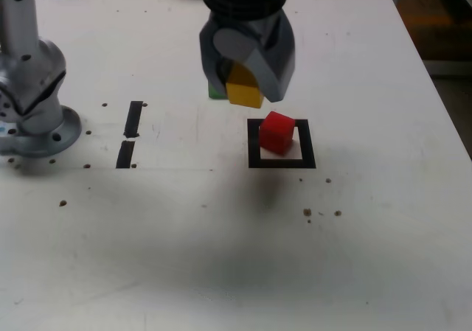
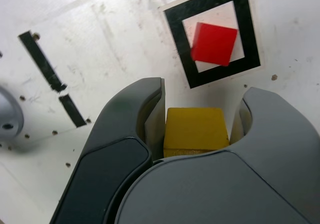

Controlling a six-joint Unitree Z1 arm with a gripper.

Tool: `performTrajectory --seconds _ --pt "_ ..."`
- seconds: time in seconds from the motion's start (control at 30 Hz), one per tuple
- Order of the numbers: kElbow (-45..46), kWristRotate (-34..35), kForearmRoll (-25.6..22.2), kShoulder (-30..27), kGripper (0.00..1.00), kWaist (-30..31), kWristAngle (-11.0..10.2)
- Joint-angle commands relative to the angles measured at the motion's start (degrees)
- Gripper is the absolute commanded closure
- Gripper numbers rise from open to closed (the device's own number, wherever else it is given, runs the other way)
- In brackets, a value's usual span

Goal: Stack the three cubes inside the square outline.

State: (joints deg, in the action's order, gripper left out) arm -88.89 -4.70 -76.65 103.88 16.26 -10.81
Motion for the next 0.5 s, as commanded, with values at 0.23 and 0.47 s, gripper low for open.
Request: performTrajectory --seconds 0.23,0.47 --pt "4.3 -7.3 5.9 2.7 0.79 -5.3 1.9" --pt "5.8 -10.9 9.9 4.6 0.79 -8.5 1.8"
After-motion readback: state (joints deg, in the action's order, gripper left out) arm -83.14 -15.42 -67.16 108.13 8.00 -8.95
